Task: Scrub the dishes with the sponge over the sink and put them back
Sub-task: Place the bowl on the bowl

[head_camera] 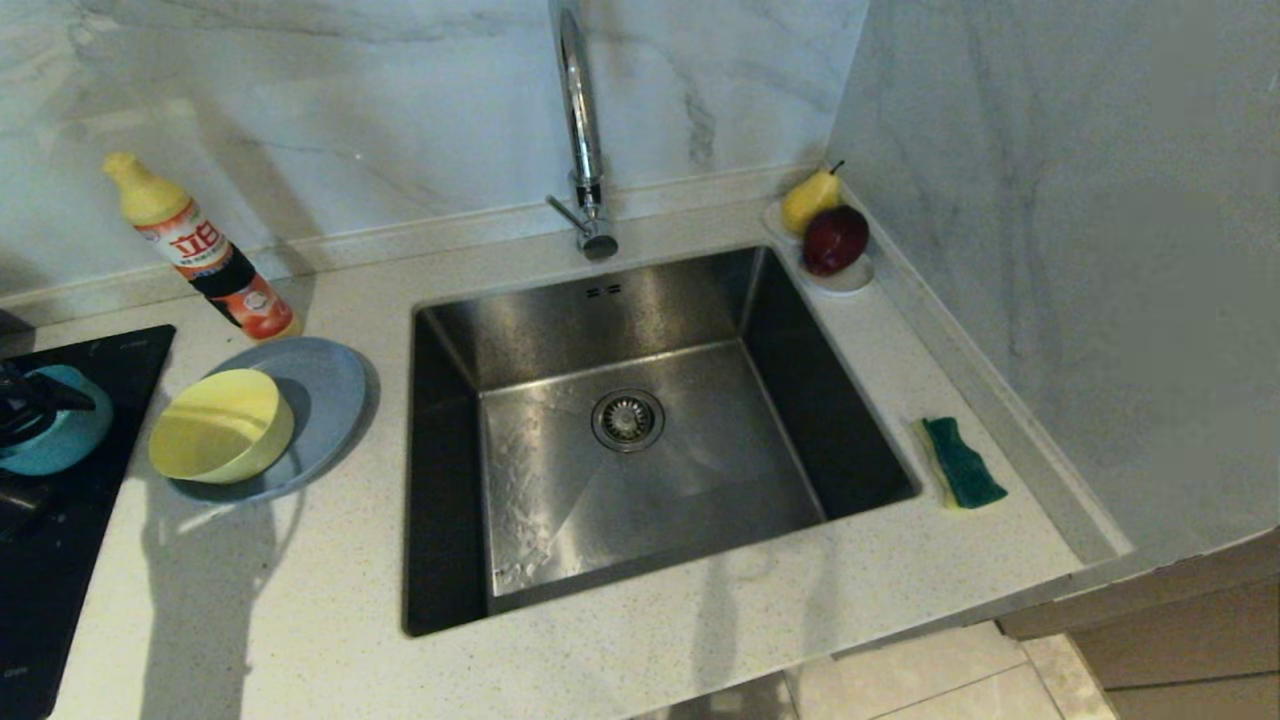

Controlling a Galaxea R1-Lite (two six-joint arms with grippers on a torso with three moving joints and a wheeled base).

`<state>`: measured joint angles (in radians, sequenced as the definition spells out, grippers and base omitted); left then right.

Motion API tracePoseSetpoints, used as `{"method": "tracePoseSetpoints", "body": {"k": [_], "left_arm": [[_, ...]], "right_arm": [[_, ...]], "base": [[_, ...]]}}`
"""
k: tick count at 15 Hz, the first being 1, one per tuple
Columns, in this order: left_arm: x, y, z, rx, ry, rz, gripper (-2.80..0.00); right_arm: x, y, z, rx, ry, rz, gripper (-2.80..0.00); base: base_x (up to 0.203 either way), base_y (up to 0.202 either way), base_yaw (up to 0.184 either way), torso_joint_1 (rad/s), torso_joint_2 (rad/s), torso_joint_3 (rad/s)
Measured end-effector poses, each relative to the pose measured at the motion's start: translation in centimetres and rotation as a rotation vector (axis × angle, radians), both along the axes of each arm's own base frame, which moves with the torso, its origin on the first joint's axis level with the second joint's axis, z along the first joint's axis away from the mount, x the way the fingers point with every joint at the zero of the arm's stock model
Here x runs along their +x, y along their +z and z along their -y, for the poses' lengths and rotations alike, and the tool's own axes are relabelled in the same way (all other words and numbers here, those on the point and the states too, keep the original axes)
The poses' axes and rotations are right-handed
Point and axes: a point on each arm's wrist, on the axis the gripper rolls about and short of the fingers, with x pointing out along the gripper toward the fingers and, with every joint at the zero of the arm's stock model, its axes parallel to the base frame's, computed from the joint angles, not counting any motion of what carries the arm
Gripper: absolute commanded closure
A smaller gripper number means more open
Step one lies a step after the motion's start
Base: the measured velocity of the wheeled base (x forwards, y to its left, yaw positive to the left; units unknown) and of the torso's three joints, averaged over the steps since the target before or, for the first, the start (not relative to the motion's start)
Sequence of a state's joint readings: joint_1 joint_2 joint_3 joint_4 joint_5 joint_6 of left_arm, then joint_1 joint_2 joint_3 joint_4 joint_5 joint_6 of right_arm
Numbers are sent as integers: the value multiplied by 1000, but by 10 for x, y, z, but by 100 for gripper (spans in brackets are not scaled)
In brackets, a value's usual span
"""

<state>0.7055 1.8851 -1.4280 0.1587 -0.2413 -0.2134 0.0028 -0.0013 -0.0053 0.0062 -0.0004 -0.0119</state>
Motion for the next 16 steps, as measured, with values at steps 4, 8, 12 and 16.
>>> {"method": "tracePoseSetpoints", "body": {"k": [4,8,12,16], "left_arm": [[5,-12,-2,-17,-7,-26,-280],[8,-15,-5,-24,-4,-26,-280],[11,-1,-8,-6,-5,17,-280],[14,10,-7,-6,-61,70,-280]], "right_arm": [[0,0,0,0,0,0,0],[0,0,0,0,0,0,0],[0,0,0,0,0,0,0],[0,0,0,0,-1,0,0]], "base": [[0,0,0,0,0,0],[0,0,0,0,0,0],[0,0,0,0,0,0],[0,0,0,0,0,0]]}}
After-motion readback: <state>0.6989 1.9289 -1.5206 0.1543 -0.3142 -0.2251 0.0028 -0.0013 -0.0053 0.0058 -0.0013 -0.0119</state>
